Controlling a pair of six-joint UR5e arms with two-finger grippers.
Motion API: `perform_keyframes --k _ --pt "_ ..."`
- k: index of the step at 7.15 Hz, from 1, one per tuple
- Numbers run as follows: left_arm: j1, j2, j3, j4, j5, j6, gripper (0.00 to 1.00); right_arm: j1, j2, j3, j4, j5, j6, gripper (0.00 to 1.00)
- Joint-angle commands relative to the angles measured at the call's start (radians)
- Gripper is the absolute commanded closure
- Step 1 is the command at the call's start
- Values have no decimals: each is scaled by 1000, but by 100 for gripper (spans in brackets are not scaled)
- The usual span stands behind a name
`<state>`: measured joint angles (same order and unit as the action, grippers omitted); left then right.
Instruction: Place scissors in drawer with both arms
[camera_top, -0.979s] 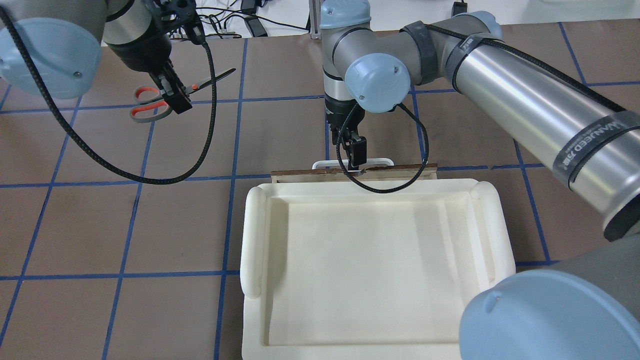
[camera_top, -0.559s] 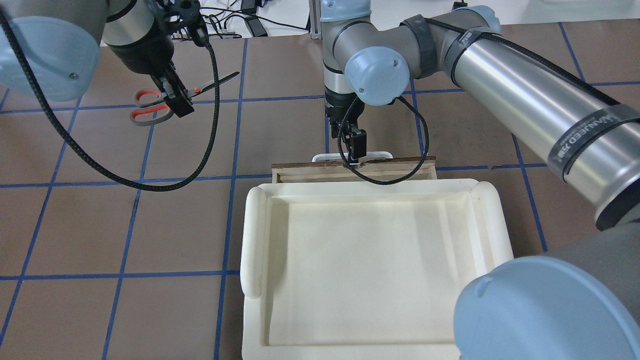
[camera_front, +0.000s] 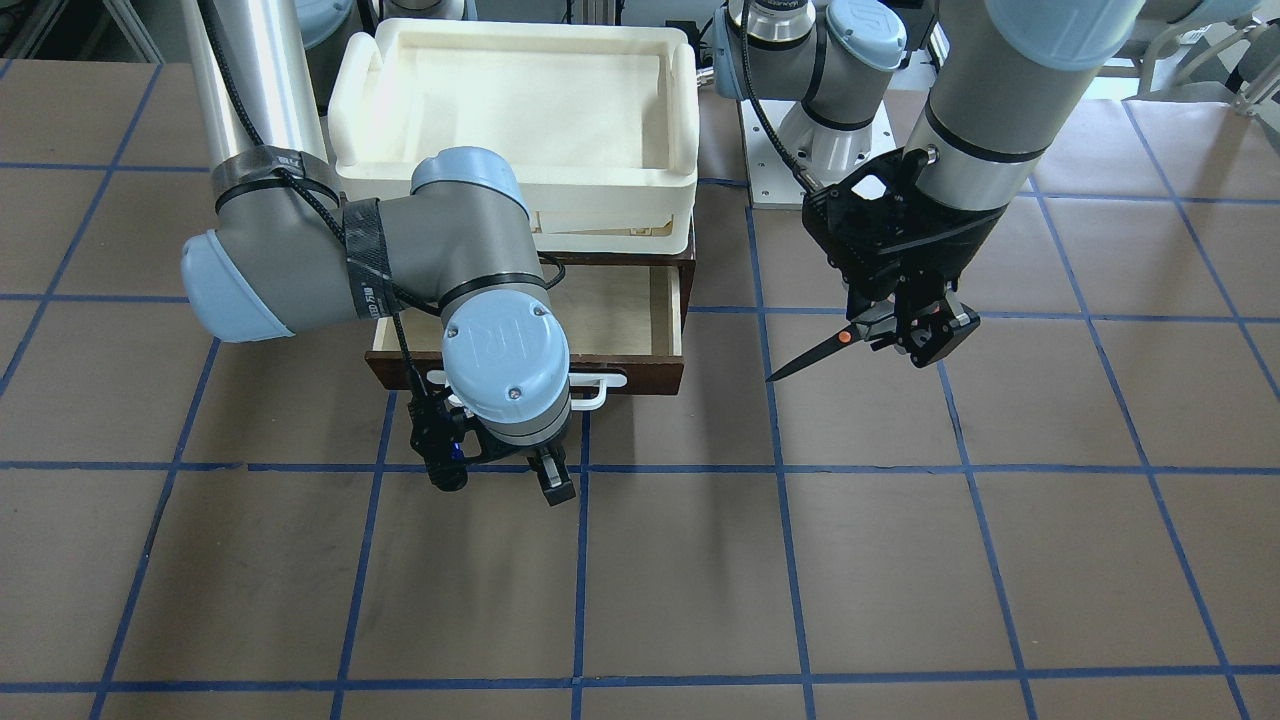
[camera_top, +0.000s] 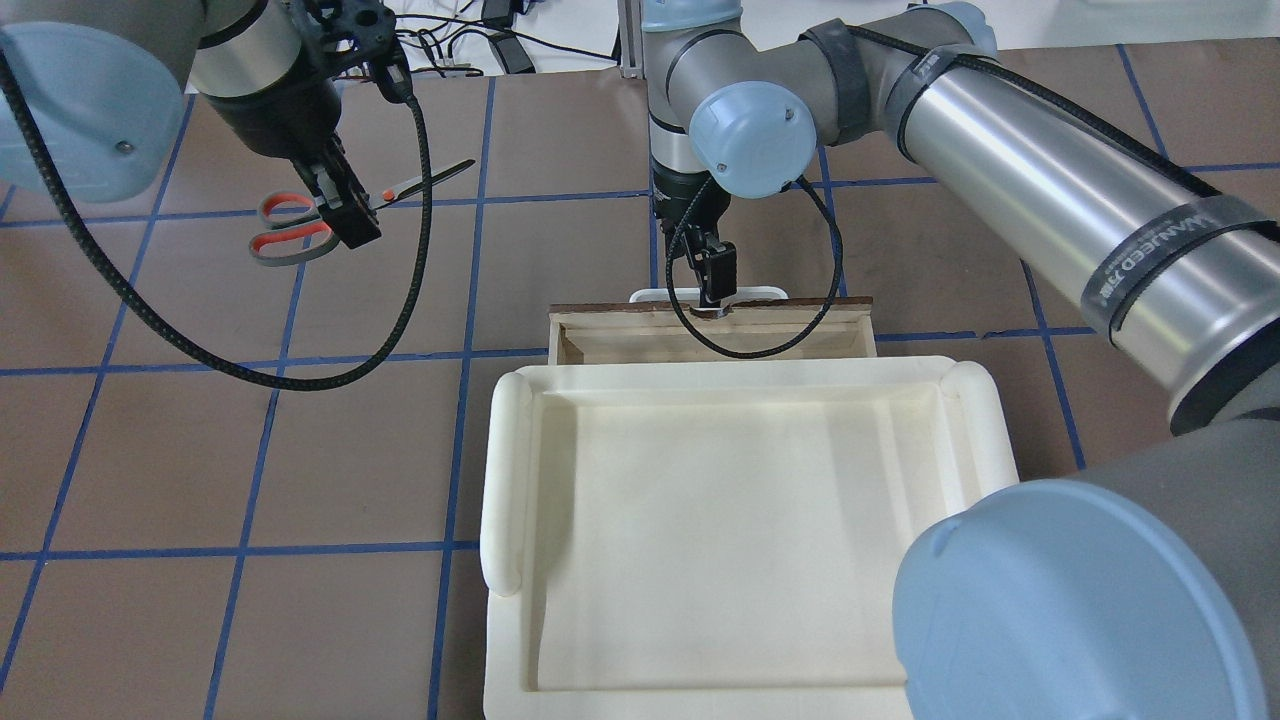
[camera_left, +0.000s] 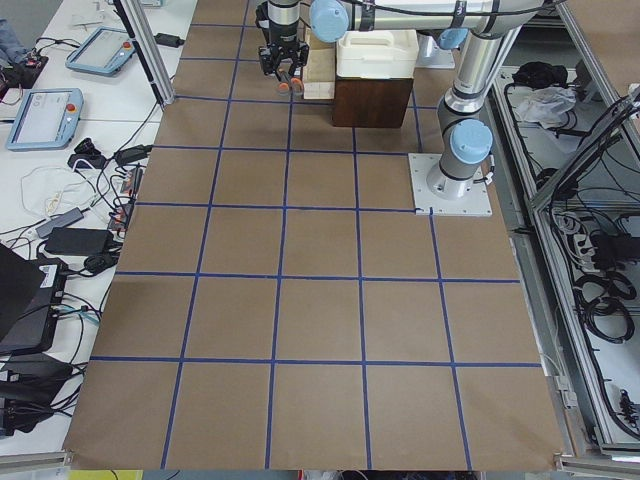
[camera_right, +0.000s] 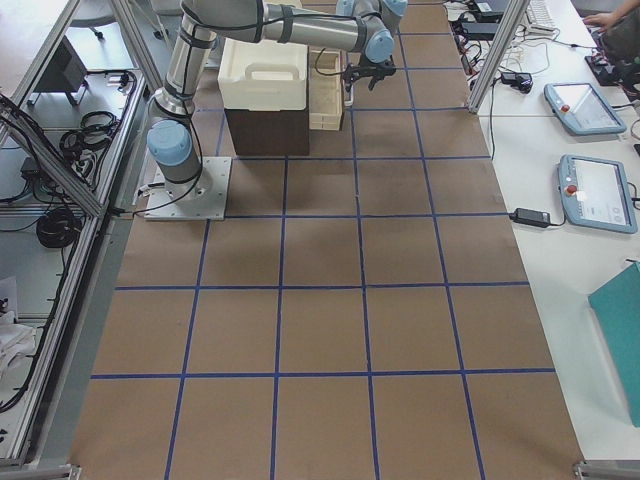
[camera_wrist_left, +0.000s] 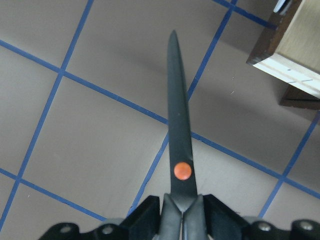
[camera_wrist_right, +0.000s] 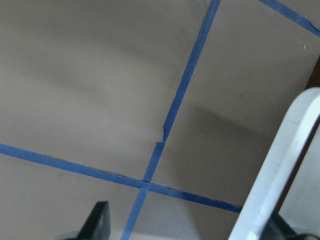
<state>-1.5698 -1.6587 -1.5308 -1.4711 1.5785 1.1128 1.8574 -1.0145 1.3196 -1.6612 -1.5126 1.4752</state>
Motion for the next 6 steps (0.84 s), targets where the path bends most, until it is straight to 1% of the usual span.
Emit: perform_keyframes --k 1,4,6 --pt "1 8 -2 -9 1 -1 95 -24 2 -17 -6 0 -27 0" --pt "1 11 -6 -9 1 -1 95 -27 34 -46 -23 -1 -39 0" --pt "1 17 -12 -11 1 -1 95 -27 42 -48 -38 -3 -42 0"
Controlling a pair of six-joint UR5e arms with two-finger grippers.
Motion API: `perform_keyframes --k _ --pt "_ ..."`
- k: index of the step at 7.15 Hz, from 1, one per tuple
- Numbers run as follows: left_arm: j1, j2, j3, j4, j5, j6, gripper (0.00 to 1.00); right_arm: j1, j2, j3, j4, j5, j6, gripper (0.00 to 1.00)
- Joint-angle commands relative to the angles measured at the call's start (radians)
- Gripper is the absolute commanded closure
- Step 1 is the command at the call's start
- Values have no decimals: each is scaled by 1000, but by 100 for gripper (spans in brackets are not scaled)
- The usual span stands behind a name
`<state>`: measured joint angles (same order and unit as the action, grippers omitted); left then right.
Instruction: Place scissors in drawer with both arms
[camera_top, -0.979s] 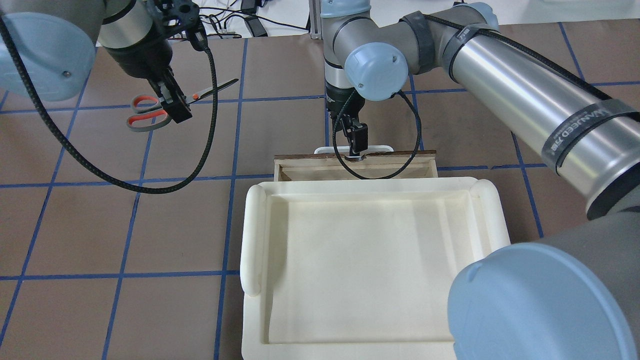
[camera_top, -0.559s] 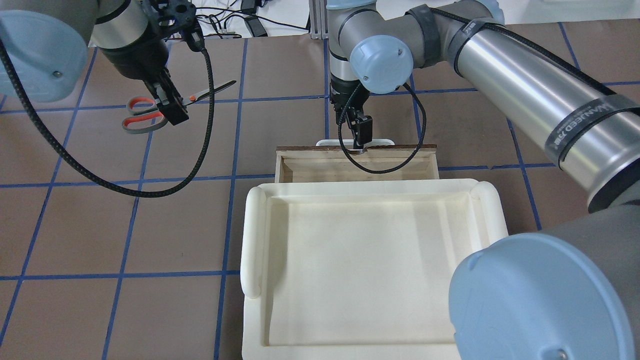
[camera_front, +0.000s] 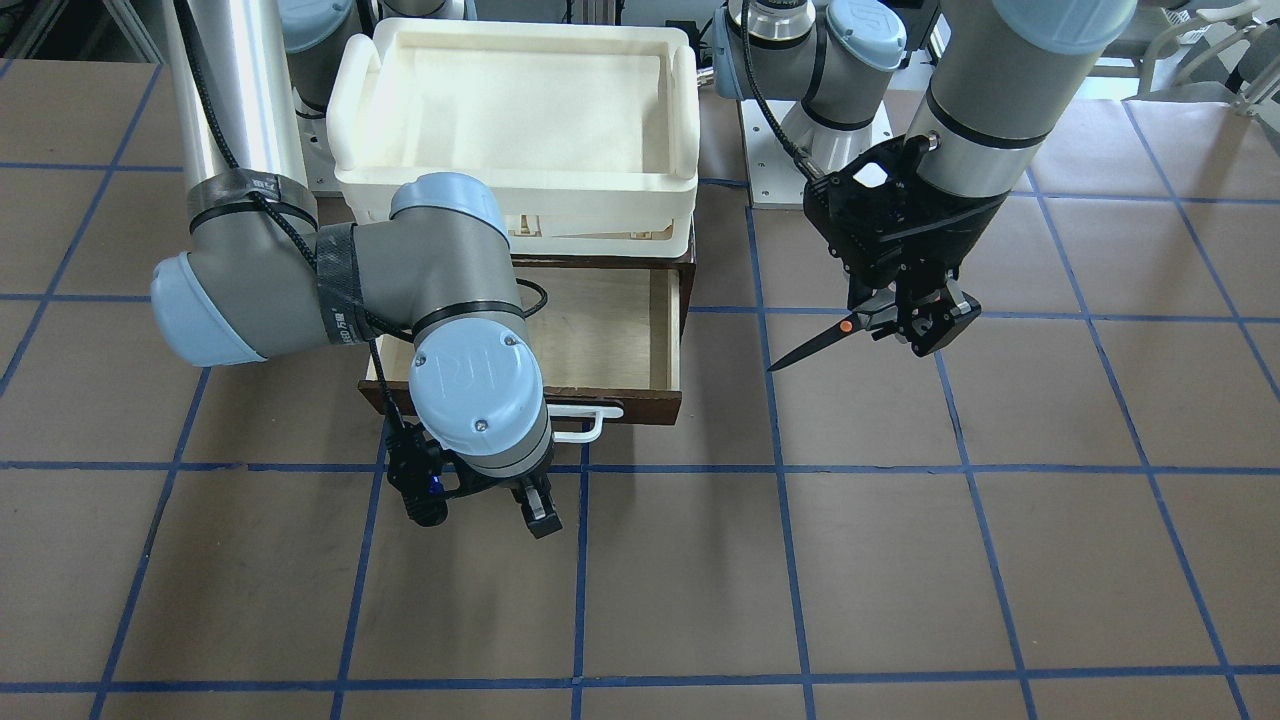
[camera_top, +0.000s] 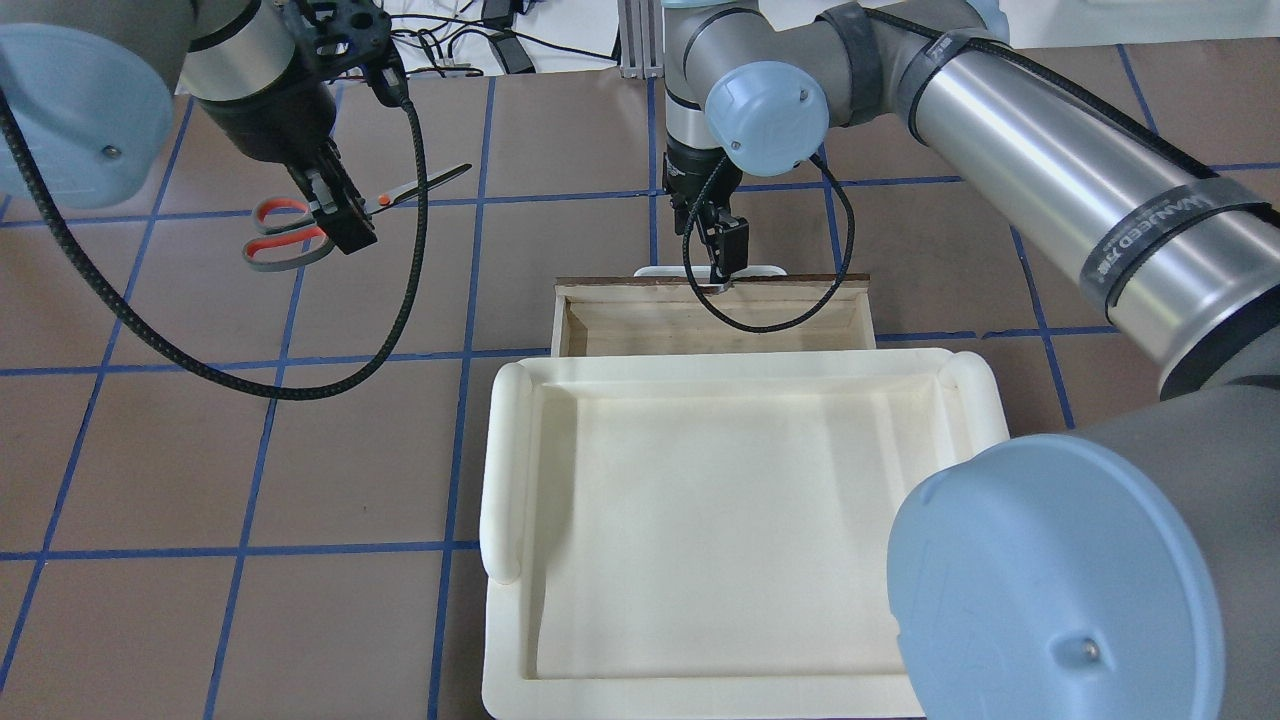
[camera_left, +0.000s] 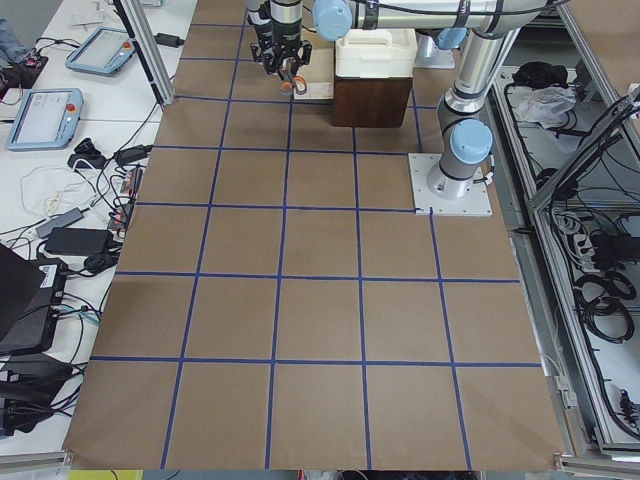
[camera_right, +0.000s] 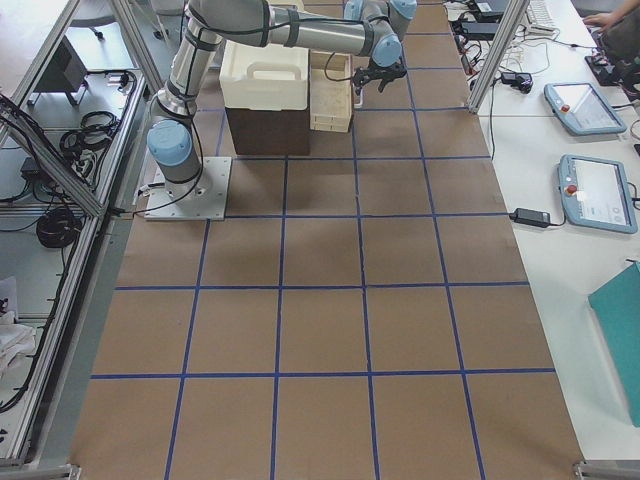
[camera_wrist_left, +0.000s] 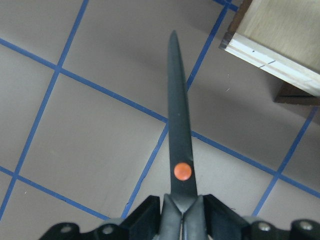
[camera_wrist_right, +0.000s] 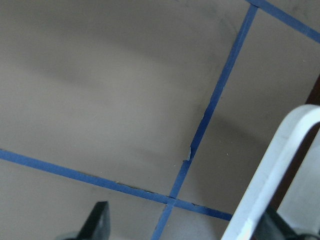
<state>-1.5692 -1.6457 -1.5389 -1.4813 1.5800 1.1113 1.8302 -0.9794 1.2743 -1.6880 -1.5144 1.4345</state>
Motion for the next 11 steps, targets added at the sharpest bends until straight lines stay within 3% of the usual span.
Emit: perform_keyframes --k 1,9,11 --pt "0 4 -4 1 0 1 95 0 16 -16 -24 -1 -2 0" --pt "-2 -11 -7 -5 -5 -7 95 0 42 -62 -24 -1 -23 0" --pt "-50 -14 -9 -5 -8 -1 95 -3 33 -67 -19 -3 -25 0"
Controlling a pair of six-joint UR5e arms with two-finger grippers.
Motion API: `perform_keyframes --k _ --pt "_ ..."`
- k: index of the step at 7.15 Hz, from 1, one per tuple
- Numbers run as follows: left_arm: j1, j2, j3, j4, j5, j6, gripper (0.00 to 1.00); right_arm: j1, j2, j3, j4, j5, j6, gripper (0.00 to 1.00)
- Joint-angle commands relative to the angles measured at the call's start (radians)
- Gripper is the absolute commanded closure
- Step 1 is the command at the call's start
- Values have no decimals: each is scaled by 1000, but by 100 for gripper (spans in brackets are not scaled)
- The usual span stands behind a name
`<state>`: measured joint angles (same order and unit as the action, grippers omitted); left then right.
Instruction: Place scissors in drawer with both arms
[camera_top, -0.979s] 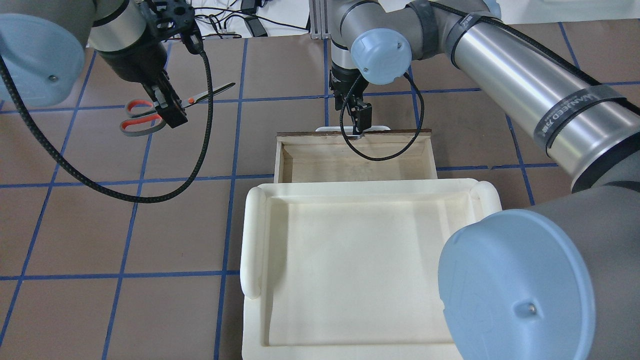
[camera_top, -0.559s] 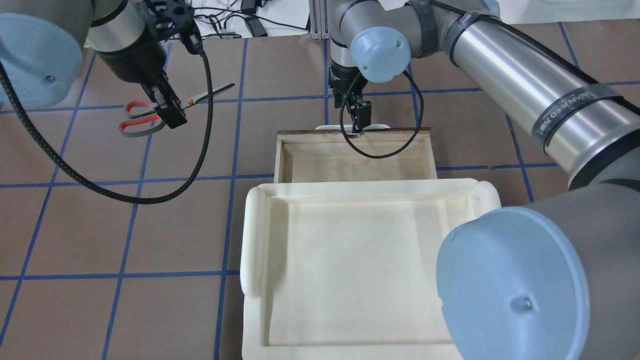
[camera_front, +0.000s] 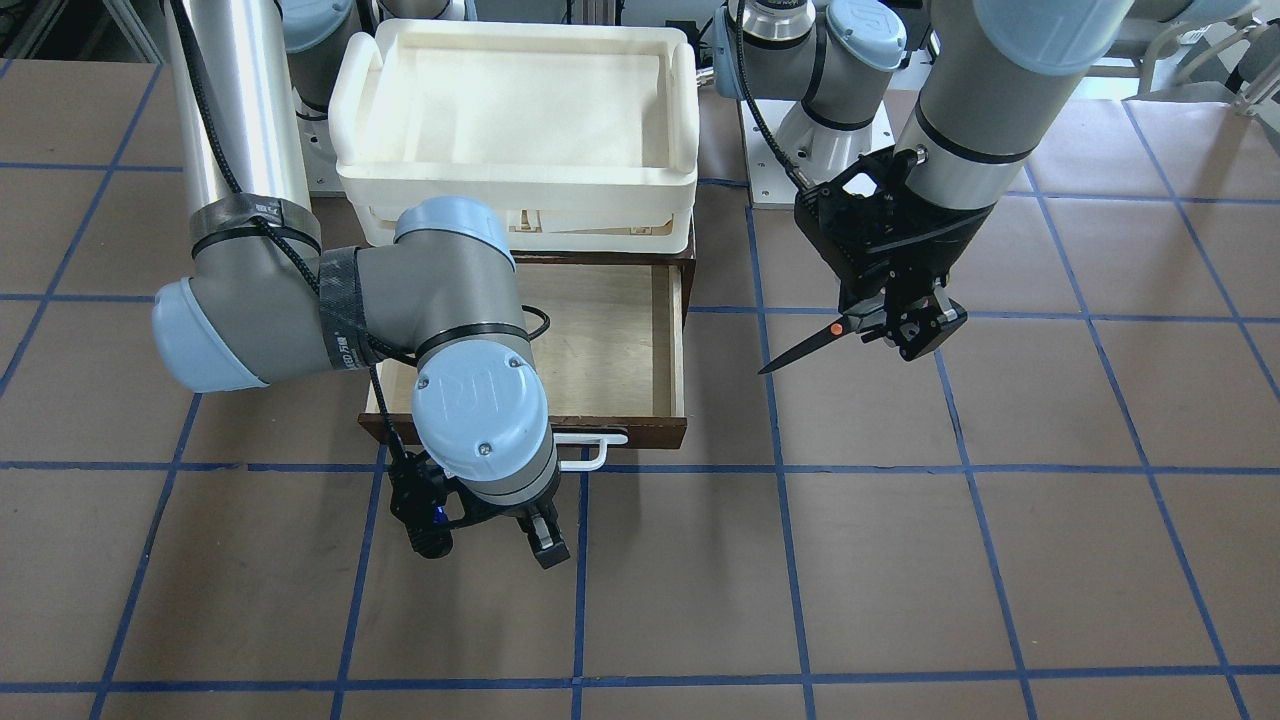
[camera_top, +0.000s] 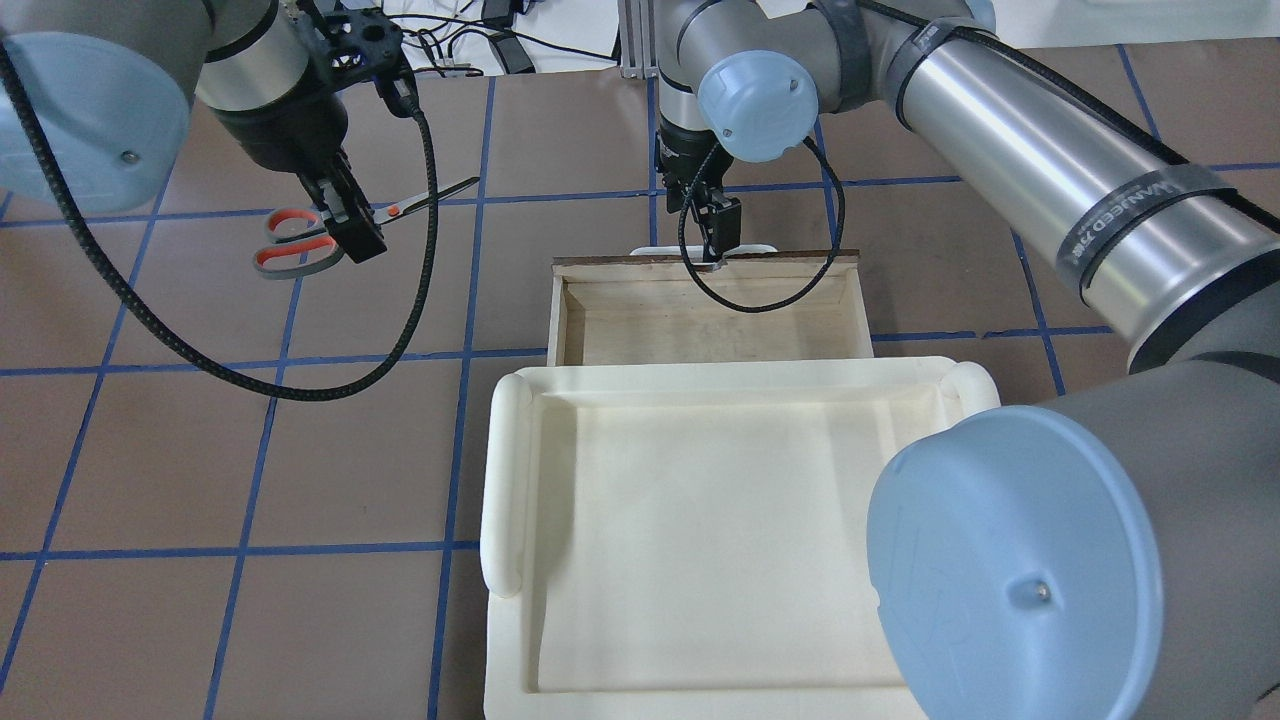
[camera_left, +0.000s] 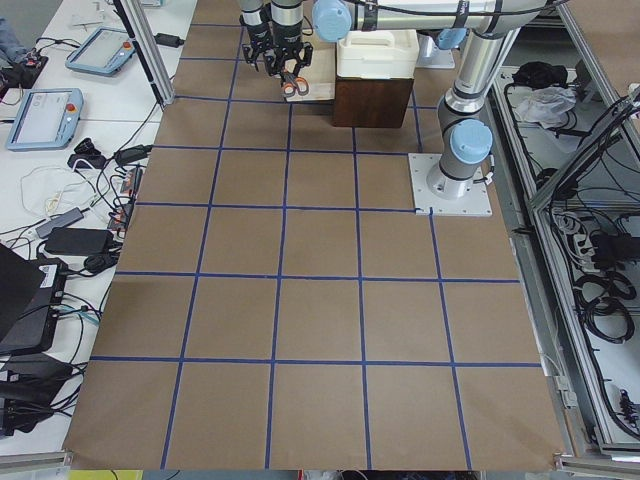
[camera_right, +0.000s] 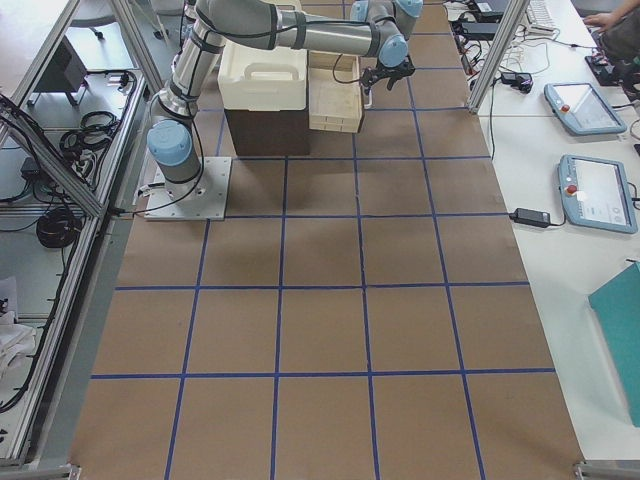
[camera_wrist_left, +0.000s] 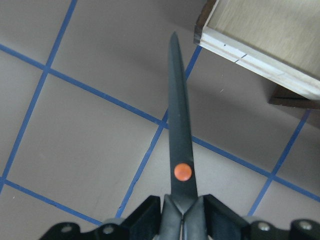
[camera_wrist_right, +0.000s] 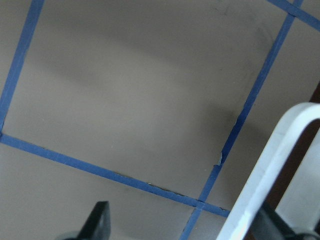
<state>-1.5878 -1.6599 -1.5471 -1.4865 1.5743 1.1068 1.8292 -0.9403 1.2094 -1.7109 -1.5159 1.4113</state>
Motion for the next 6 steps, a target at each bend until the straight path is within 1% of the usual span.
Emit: perform_keyframes --k 1,3,4,5,6 --pt "-70 2 1 0 0 4 96 -4 -27 -2 17 -4 -3 0" --pt "-133 -7 2 -4 -2 5 96 -18 -72 -2 65 -3 -6 0" --pt "-173 -17 1 -5 -31 5 98 -25 -104 -2 65 -4 -93 0" --pt "-204 -29 1 -44 -74 5 98 -57 -164 7 79 -13 -283 0" --pt "-218 -49 10 -43 -83 13 98 -98 -225 24 80 -50 -528 0"
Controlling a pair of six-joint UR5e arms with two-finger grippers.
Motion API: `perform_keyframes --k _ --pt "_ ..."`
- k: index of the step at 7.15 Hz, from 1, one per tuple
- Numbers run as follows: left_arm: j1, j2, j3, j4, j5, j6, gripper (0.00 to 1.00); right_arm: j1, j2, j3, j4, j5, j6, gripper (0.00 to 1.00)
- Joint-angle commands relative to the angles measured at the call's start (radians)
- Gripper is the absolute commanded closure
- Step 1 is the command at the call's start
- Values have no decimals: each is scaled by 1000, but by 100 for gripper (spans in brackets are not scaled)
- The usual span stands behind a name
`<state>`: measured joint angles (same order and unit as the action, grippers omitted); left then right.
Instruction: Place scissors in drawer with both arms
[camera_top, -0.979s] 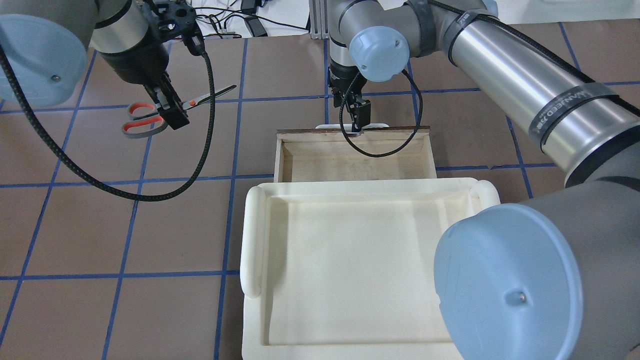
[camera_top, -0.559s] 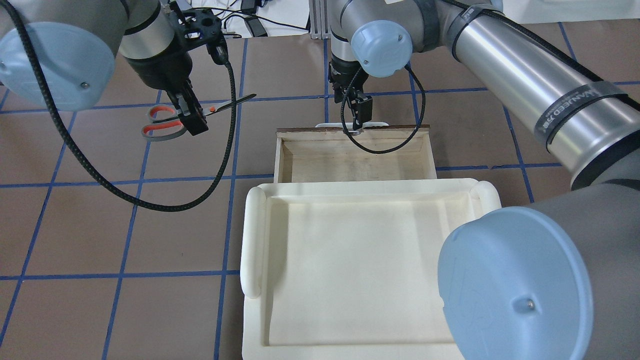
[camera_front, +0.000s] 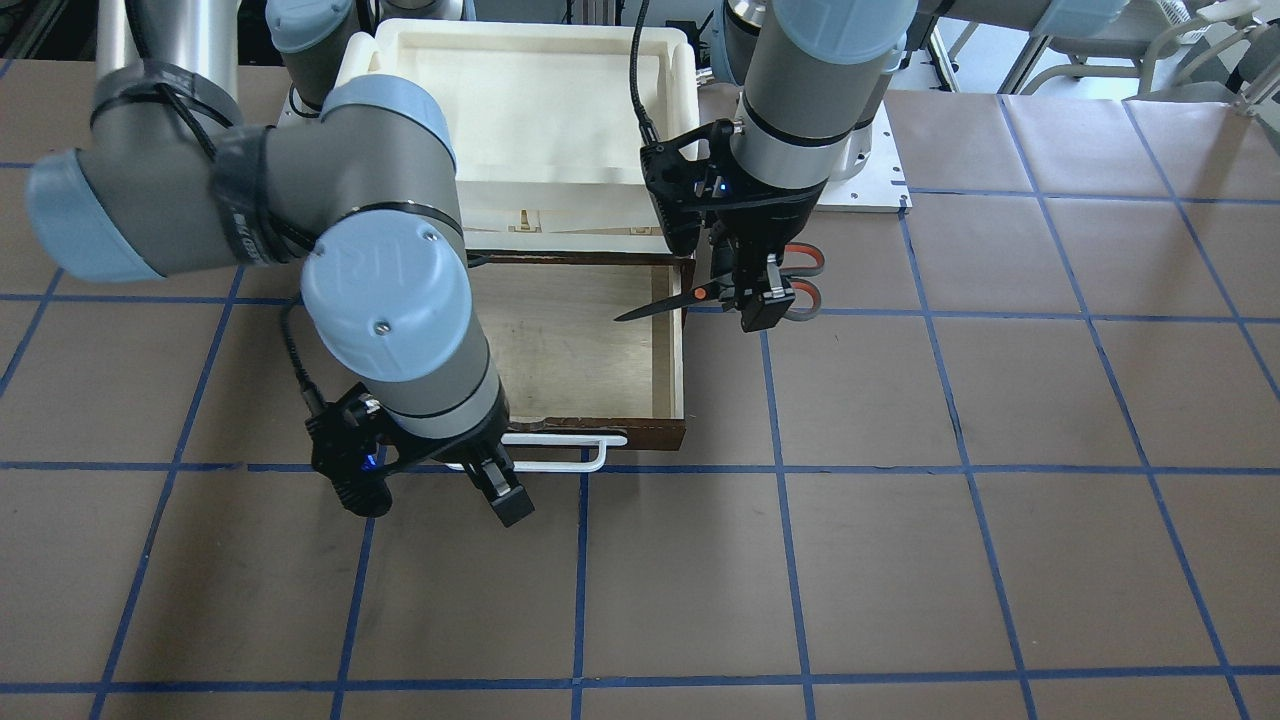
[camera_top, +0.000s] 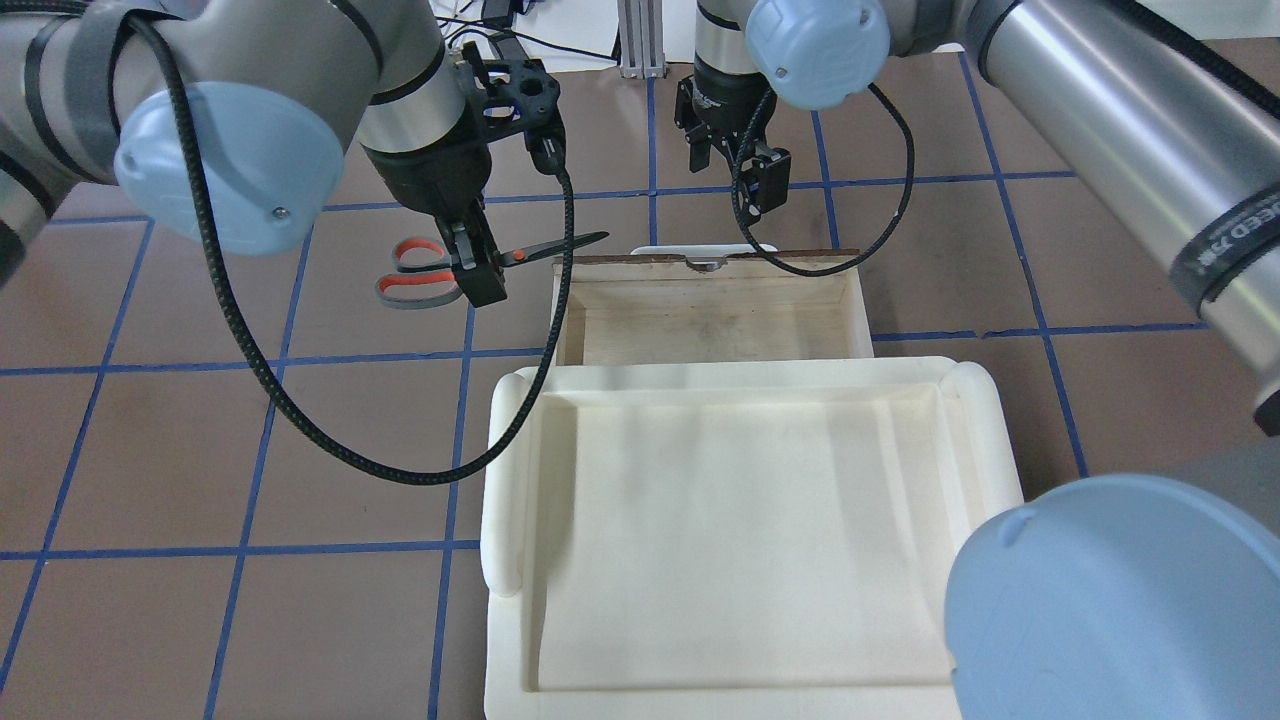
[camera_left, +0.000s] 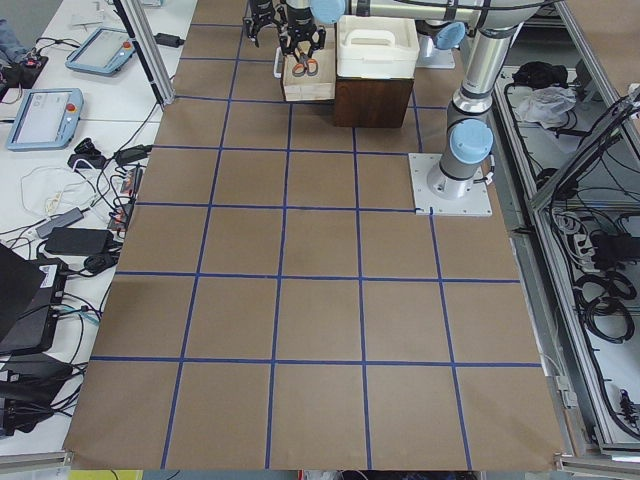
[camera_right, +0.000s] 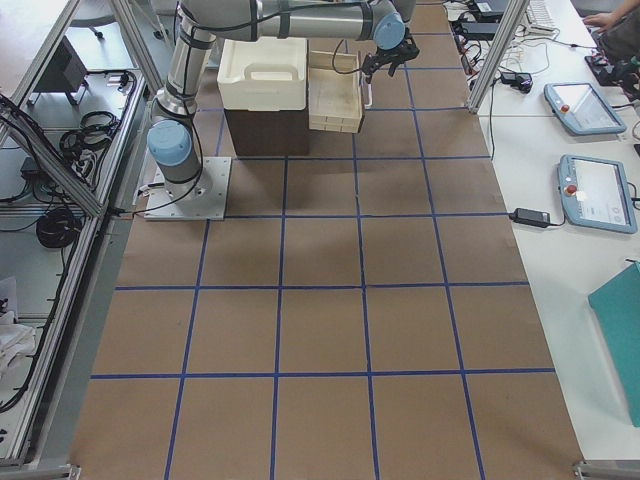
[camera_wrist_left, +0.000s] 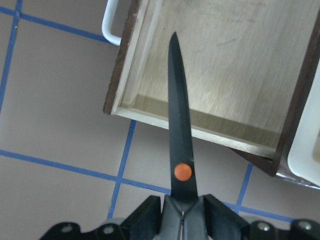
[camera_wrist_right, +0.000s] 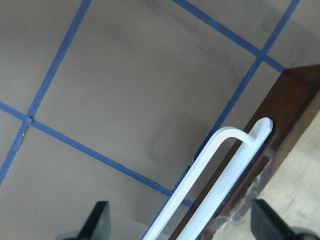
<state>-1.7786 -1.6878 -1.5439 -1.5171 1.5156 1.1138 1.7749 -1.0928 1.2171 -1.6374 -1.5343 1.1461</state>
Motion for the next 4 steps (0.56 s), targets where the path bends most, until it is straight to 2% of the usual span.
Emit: perform_keyframes --k 1,4 --pt "-48 -44 13 -9 -66 42 98 -80 -125 45 7 -68 -454 0" --pt "-140 -140 51 35 -126 44 100 -147 -280 139 5 -69 -910 0"
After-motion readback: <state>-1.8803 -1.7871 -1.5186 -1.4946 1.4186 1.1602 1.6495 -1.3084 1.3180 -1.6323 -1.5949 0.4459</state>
